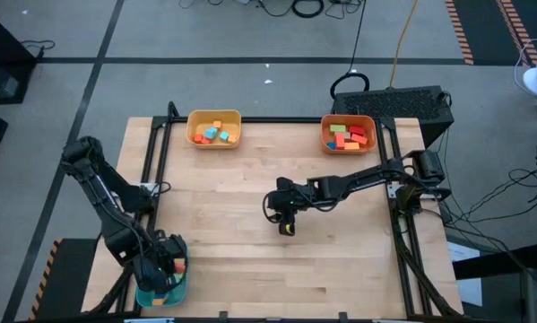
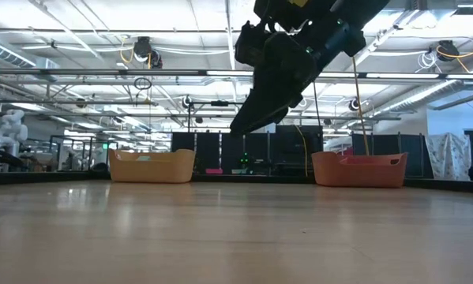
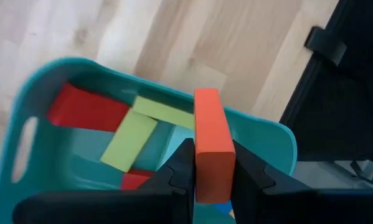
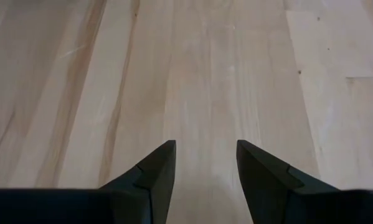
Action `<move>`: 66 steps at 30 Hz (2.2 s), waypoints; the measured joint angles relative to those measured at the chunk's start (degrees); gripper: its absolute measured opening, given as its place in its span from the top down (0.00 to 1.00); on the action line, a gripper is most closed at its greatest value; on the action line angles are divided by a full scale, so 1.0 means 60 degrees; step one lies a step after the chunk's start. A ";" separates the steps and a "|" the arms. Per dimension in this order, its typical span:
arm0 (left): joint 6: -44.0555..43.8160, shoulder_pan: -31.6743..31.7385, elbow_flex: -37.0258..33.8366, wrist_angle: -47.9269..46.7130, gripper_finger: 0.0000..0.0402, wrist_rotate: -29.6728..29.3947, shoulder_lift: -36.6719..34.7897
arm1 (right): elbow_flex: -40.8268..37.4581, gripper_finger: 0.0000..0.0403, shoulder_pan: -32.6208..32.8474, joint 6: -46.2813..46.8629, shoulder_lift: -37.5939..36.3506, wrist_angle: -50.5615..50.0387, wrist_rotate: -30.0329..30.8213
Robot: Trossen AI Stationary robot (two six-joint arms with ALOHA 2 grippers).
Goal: Sort blocks by size
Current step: Put the large orange block into the blue bin, then return to Home Position
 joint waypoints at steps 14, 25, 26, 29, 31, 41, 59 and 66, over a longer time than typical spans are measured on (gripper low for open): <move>-0.0007 -0.0058 -0.0004 0.0643 0.85 0.0924 0.0861 | 0.0000 0.61 0.0565 0.0248 0.0000 0.0259 0.0011; -0.0997 -0.0051 -0.0007 -0.0651 0.64 0.1087 0.1384 | 0.0000 0.61 0.0882 0.0248 0.0000 0.0281 0.0011; -0.0995 -0.0051 -0.0007 -0.0732 0.63 0.1096 0.1416 | 0.0000 0.61 0.0904 0.0248 0.0000 0.0281 0.0011; -0.0933 -0.0051 -0.0007 -0.1155 0.60 0.1111 0.1471 | 0.0000 0.61 0.0936 0.0320 0.0000 0.0285 0.0015; -0.0955 -0.0049 -0.0007 -0.1448 0.59 0.1111 0.1464 | 0.0000 0.62 0.0933 0.0380 0.0000 0.0286 0.0065; 0.0473 0.0101 0.0331 -0.1501 0.59 -0.2423 0.1326 | 0.0000 0.62 0.0907 0.0418 -0.0747 -0.1052 0.1692; 0.7179 0.3694 0.0481 -0.1203 0.59 -0.7104 0.1059 | 0.0007 0.97 0.0907 0.0150 -0.3410 -0.3329 0.3530; 1.1000 0.5181 0.0477 0.0485 0.59 -0.6630 -0.0089 | 0.0007 0.99 0.0882 0.0007 -0.4377 -0.3509 0.4609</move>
